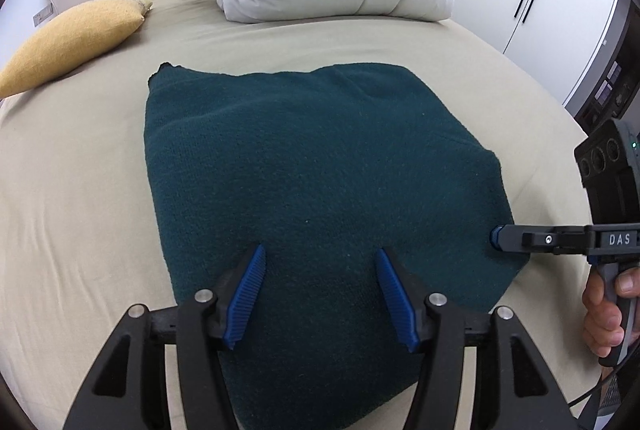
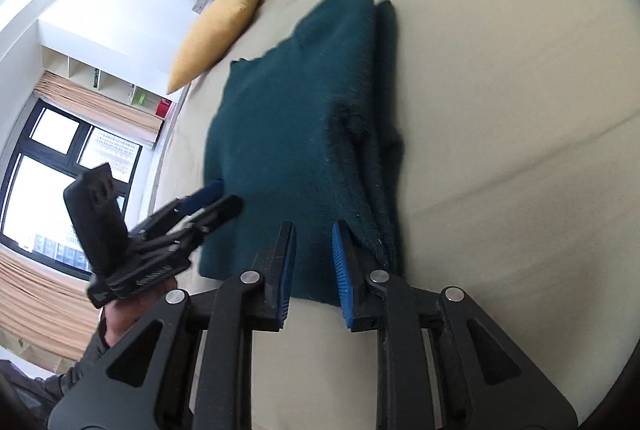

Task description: Fold small clothes

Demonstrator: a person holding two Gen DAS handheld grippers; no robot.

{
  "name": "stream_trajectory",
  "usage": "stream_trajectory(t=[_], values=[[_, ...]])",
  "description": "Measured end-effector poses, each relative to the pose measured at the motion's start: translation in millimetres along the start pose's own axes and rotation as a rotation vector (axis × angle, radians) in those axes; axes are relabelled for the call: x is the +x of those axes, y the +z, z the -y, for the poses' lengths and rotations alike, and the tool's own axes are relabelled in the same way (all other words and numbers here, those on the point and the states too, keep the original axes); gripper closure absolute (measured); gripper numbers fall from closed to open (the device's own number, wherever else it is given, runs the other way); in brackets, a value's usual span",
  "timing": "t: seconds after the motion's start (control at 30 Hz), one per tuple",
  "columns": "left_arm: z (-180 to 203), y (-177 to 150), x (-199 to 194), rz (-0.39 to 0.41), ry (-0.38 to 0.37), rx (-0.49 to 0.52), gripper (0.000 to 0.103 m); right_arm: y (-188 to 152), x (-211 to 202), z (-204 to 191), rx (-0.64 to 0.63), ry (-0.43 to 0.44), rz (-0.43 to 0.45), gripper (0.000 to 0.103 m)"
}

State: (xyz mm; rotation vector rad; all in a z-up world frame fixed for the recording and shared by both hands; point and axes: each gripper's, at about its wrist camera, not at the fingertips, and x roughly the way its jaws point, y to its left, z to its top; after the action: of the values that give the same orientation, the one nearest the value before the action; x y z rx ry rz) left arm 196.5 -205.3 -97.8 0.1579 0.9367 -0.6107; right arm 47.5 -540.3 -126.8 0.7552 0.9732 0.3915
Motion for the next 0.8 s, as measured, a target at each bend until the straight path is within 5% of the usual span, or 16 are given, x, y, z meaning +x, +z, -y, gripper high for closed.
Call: stream_trajectory(t=[0.23,0.33,0.4,0.43,0.6,0.8], values=[[2.9,-0.9,0.8,0.003,0.013,0.017,0.041,-3.9,-31.2,6.0,0.020,-0.008,0.066,0.084],[4.3,-1.2,-0.4,0.005,0.017,0.020,0.040,1.0,-51.4,2.9,0.014,-0.045,0.134,0.071],[2.3,-0.3,-5.4,0.007,0.007,0.002,0.040,4.5,-59.1,-0.9,0.017,-0.077,0.182,0.049],[0.2,0.2,-10.9,0.014,-0.006,-0.017,0.040,6.9,-62.9,-2.4,0.018,-0.097,0.205,0.042],[-32.1,4.4,-44.7,0.107,-0.060,-0.140,0.034,22.8,-50.0,-12.2,-0.003,-0.095,0.169,0.042],[-101.8,0.4,-22.7,0.063,-0.124,-0.415,0.034,51.2,-20.4,-13.7,0.021,-0.093,0.122,0.042]])
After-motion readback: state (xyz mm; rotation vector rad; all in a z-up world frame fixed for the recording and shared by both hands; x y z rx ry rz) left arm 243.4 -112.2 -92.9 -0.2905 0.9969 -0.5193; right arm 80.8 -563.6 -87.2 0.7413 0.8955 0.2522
